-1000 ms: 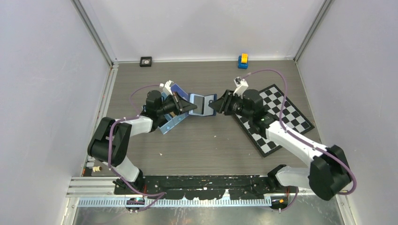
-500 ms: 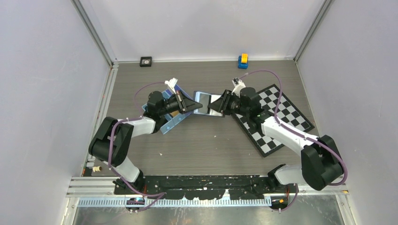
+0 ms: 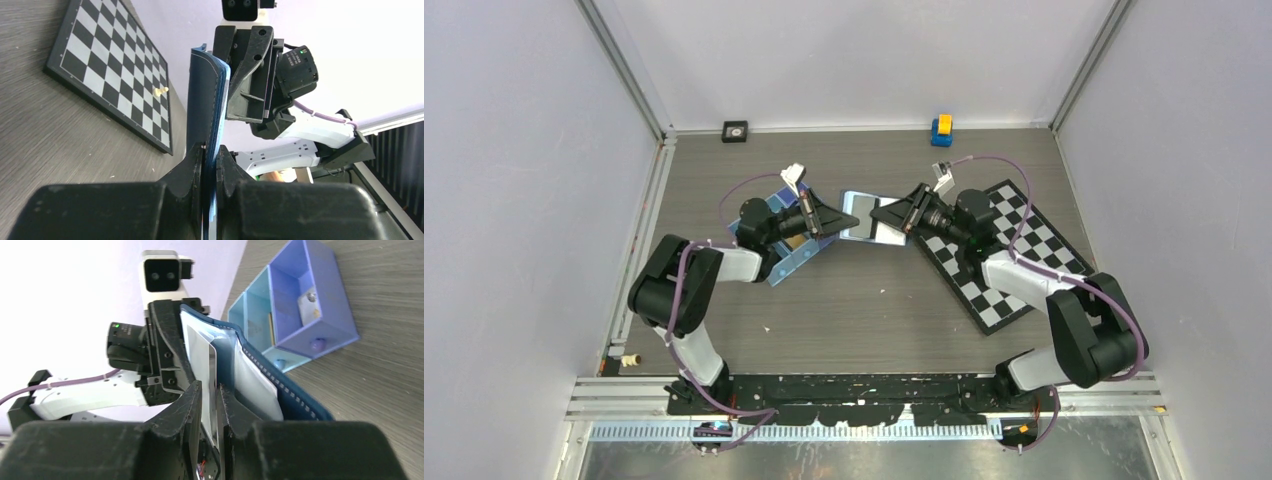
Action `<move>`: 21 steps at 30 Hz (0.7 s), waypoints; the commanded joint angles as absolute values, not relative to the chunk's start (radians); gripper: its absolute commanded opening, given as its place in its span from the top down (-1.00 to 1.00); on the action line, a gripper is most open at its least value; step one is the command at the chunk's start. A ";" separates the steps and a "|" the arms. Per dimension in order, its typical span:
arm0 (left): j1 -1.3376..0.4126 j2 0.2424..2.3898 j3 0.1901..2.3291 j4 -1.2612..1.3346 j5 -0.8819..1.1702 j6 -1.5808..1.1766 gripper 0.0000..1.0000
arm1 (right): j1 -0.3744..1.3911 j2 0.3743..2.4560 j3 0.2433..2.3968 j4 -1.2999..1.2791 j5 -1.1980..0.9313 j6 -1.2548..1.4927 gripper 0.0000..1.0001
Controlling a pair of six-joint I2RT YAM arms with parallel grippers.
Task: Take the credit cards out of the card holder
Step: Remove the credit card from the card holder.
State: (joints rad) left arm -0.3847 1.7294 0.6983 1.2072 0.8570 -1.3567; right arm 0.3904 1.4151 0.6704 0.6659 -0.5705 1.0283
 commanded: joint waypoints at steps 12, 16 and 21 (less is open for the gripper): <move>-0.348 1.737 0.697 1.403 0.854 -1.428 0.91 | 0.397 1.427 0.665 0.866 -0.625 1.121 0.99; -0.331 1.737 0.688 1.425 0.853 -1.444 0.79 | 0.396 1.405 0.663 0.800 -0.596 1.079 0.99; -0.331 1.729 0.679 1.425 0.845 -1.434 0.66 | 0.397 1.401 0.671 0.751 -0.582 1.052 0.99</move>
